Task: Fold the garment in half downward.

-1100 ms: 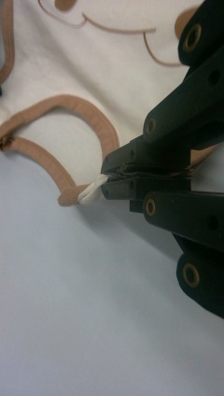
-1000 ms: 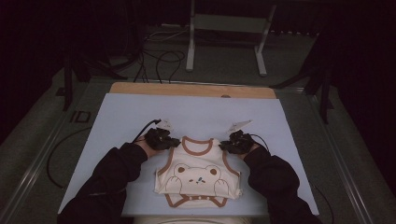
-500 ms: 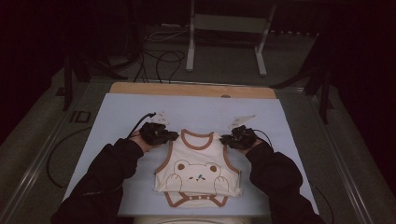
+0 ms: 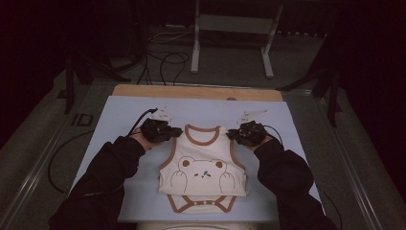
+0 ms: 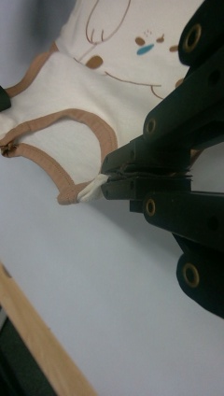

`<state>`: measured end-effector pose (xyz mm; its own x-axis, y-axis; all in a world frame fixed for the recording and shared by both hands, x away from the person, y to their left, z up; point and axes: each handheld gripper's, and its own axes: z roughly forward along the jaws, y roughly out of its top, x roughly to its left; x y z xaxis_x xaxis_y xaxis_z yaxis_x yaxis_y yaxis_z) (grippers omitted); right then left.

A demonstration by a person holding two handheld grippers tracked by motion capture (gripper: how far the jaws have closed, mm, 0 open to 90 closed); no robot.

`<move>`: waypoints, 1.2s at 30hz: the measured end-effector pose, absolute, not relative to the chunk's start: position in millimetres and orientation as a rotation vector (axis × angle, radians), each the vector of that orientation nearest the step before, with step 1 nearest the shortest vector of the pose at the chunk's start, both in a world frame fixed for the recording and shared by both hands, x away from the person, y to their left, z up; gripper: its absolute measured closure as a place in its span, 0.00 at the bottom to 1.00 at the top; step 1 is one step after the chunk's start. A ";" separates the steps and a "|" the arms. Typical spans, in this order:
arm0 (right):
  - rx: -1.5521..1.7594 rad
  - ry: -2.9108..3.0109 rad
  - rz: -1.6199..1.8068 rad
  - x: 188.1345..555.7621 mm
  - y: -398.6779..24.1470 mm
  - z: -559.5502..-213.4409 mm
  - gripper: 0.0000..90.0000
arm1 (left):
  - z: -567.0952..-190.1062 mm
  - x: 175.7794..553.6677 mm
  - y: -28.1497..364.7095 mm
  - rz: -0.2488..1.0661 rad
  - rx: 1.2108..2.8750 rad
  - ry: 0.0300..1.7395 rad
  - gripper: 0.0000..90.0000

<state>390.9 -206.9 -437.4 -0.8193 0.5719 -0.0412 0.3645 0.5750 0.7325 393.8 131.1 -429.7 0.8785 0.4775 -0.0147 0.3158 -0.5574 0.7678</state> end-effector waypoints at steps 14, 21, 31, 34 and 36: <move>0.742 2.477 1.114 395.6 -205.5 -410.8 0.90 | -406.5 401.8 134.4 0.297 2.165 0.571 0.97; 0.719 2.433 1.122 401.2 -205.7 -390.4 0.90 | -391.2 405.8 134.6 0.333 2.135 0.573 0.97; 0.687 2.383 1.129 407.5 -206.1 -362.9 0.90 | -370.0 411.1 134.7 0.365 2.112 0.561 0.97; 0.683 2.377 1.131 408.6 -205.9 -358.8 0.90 | -365.7 412.3 135.3 0.371 2.106 0.565 0.97; 0.682 2.371 1.129 409.2 -205.2 -354.4 0.90 | -362.1 413.7 136.2 0.378 2.102 0.569 0.97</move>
